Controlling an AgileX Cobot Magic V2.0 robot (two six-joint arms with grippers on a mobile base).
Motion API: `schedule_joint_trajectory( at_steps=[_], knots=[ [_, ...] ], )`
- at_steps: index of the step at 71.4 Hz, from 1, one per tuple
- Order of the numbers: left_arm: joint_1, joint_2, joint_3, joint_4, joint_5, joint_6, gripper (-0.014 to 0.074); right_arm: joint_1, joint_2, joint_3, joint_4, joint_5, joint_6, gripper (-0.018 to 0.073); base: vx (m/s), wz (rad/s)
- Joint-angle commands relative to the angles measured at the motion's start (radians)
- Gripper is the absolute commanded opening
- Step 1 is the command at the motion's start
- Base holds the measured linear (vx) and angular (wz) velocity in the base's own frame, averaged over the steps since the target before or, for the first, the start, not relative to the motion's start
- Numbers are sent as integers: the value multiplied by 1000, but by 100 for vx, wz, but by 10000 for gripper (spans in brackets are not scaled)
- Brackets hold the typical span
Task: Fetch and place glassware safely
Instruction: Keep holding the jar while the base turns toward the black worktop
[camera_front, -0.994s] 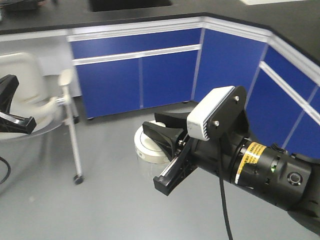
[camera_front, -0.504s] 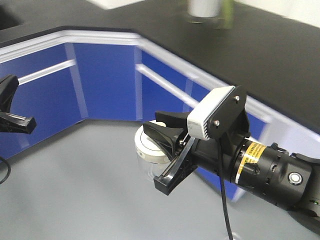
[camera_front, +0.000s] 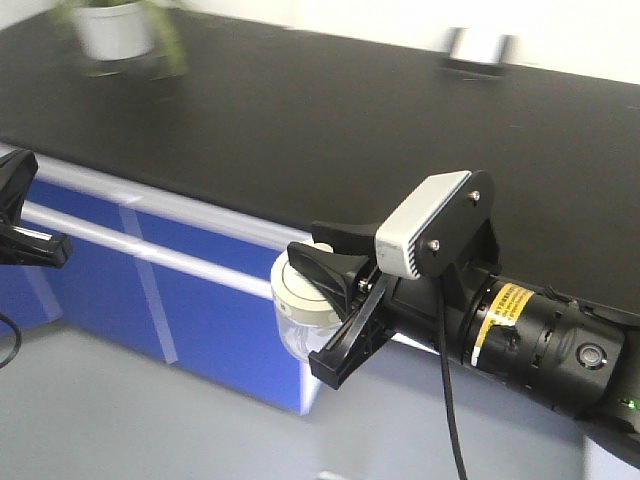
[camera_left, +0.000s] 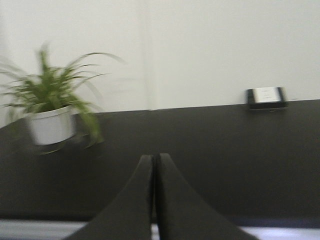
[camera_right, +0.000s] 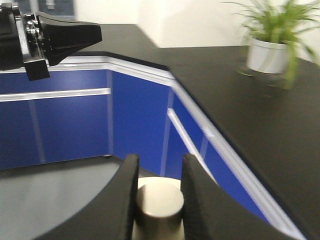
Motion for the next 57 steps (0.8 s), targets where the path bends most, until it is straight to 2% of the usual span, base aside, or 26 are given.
schedule_joint_trajectory(
  at_steps=[1,34,57],
  knots=[
    [1,-22,-26,-15,-71,-7,-7,-2,-32,-31,17,-87,-6,-1,21,-82],
    [1,-22,-26,-15,-71,-7,-7,-2,-32,-31,17,-87,-6,-1,19,-74],
    [1,-22,-26,-15,-71,-7,-7,-2,-32,-31,17,-94,-6,-1,20,-41]
  ],
)
